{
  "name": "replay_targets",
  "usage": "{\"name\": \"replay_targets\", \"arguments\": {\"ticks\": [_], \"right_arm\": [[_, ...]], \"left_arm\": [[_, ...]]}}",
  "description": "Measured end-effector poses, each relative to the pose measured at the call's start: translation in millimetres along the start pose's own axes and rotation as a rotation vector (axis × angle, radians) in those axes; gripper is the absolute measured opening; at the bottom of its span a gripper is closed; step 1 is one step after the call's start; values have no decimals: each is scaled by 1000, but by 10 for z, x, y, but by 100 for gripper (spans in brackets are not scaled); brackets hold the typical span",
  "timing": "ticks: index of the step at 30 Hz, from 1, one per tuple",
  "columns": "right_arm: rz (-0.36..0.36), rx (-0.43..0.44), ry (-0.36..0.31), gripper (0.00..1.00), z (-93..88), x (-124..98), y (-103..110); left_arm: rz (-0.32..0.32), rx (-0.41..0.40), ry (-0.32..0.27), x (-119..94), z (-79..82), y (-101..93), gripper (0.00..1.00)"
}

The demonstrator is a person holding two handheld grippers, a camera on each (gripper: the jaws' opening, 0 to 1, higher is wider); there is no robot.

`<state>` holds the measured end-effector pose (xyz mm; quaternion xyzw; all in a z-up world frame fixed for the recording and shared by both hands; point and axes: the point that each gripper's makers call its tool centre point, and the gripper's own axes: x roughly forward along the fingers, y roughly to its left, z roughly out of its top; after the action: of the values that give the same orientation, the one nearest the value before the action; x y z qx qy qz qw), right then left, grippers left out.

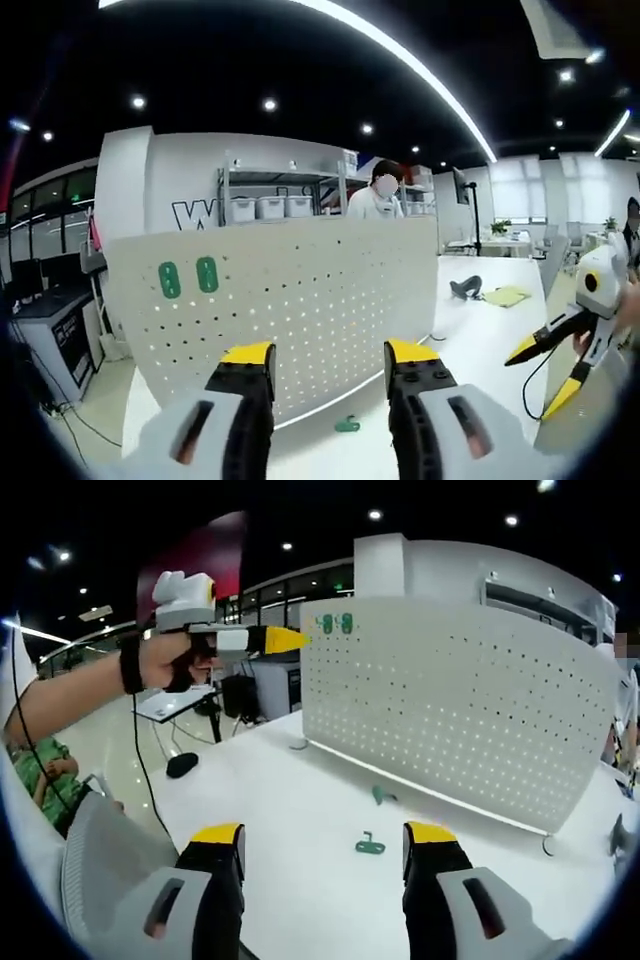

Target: Insert the hook assembly into the mounting plate slot until the hook locks in place.

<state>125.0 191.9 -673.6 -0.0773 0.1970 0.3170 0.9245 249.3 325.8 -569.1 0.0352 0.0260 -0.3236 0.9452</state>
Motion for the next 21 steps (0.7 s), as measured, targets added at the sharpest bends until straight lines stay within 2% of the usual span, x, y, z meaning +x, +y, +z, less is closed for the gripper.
{"name": "replay_targets", "arguments": {"ticks": [8,12,14,17,21], "right_arm": [[-5,3,29,65,-114,73,45],[0,69,13,63,-143,132,46],[0,75,41,63,-188,156,46],[-5,62,32,63,-179,174,42],[-6,58,55,63,-244,232,30]], "left_arm": [[-38,-25,6,-149,-184,-175,45],[-62,-14,32,-192,-336,-252,46],[-71,-21,48,-215,-391,-274,47],[-88,-11,56,-265,-454,-334,49],[-108,-5,68,-334,-532,-392,52]]}}
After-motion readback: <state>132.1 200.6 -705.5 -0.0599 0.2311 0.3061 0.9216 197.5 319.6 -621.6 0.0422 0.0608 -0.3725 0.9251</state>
